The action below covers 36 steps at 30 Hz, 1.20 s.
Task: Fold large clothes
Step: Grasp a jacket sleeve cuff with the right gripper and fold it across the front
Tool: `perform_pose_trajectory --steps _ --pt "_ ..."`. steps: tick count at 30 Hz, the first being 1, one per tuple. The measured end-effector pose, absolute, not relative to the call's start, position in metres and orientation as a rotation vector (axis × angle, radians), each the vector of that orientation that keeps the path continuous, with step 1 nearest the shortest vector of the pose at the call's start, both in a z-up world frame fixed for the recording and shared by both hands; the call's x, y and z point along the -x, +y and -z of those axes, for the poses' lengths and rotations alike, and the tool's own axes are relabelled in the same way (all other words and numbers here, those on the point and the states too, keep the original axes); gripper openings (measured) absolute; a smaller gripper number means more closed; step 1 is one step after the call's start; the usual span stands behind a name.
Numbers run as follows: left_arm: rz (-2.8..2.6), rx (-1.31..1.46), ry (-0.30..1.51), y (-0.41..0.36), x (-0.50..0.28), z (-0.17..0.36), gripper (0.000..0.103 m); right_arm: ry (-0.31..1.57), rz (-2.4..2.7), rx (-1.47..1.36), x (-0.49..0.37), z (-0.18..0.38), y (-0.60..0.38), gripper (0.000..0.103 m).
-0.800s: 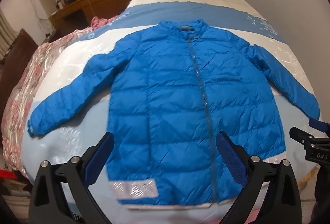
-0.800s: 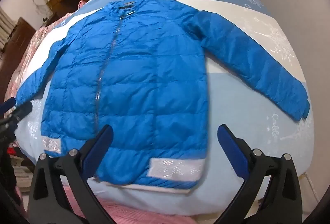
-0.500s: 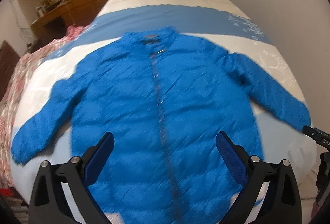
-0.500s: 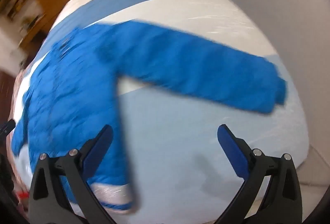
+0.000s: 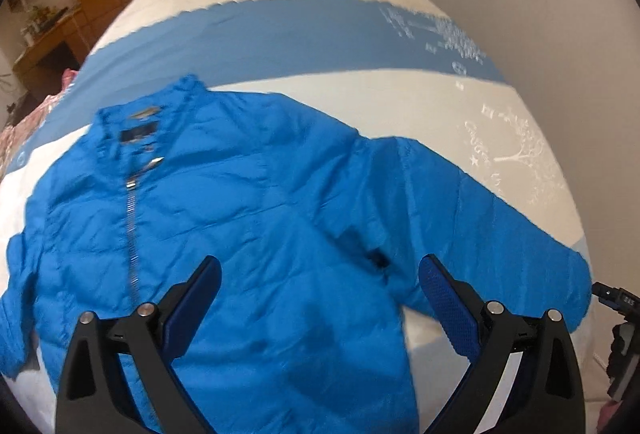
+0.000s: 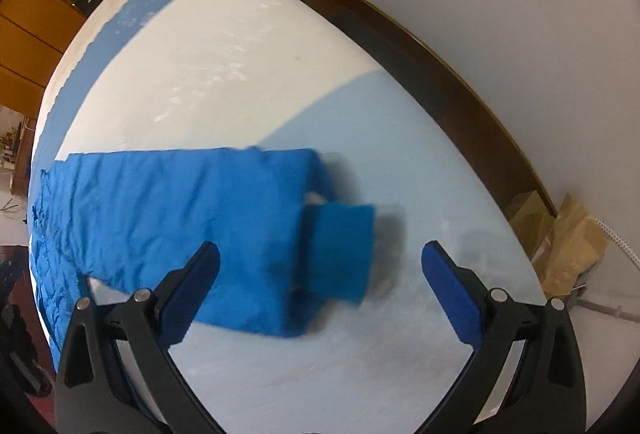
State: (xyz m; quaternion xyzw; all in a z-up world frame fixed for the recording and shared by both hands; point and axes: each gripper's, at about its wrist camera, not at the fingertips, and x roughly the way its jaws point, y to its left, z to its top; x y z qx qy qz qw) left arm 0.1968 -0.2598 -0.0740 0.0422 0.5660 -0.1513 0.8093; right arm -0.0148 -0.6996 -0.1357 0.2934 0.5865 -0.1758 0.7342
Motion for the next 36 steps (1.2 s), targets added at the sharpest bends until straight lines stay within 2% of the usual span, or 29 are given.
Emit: perform_pose_trajectory --steps 8,11,13,14,15,16,19,26,32,36 --pt "0.303 -0.156 1.245 -0.289 -0.220 0.115 0.099 1.317 0.249 -0.672 -0.009 0.158 -0.700 0.100" --pt "0.300 -0.154 1.258 -0.291 -0.224 0.123 0.099 1.333 0.274 -0.606 -0.022 0.159 -0.693 0.094" --pt "0.297 -0.153 1.272 -0.289 -0.227 0.129 0.099 1.322 0.273 -0.602 -0.028 0.154 -0.689 0.061" --pt "0.299 -0.149 1.275 -0.288 -0.228 0.130 0.099 1.306 0.251 -0.648 -0.028 0.150 -0.689 0.051" --pt "0.301 -0.147 1.270 -0.287 -0.229 0.130 0.099 1.294 0.232 -0.681 -0.029 0.148 -0.690 0.037" --pt "0.303 -0.143 1.274 -0.284 -0.230 0.131 0.099 1.281 0.221 -0.705 -0.030 0.145 -0.691 0.030" --pt "0.310 -0.131 1.272 -0.274 -0.229 0.125 0.099 1.227 0.187 -0.745 -0.033 0.127 -0.688 0.026" --pt "0.295 -0.103 1.225 -0.227 -0.228 0.097 0.099 1.003 -0.074 -0.823 -0.054 0.044 -0.650 0.025" --pt "0.214 -0.082 1.202 -0.169 -0.234 0.083 0.099 1.045 -0.182 -0.649 -0.120 0.016 -0.570 0.025" --pt "0.178 -0.058 1.197 -0.138 -0.236 0.080 0.099 1.126 -0.246 -0.523 -0.172 0.027 -0.511 0.025"
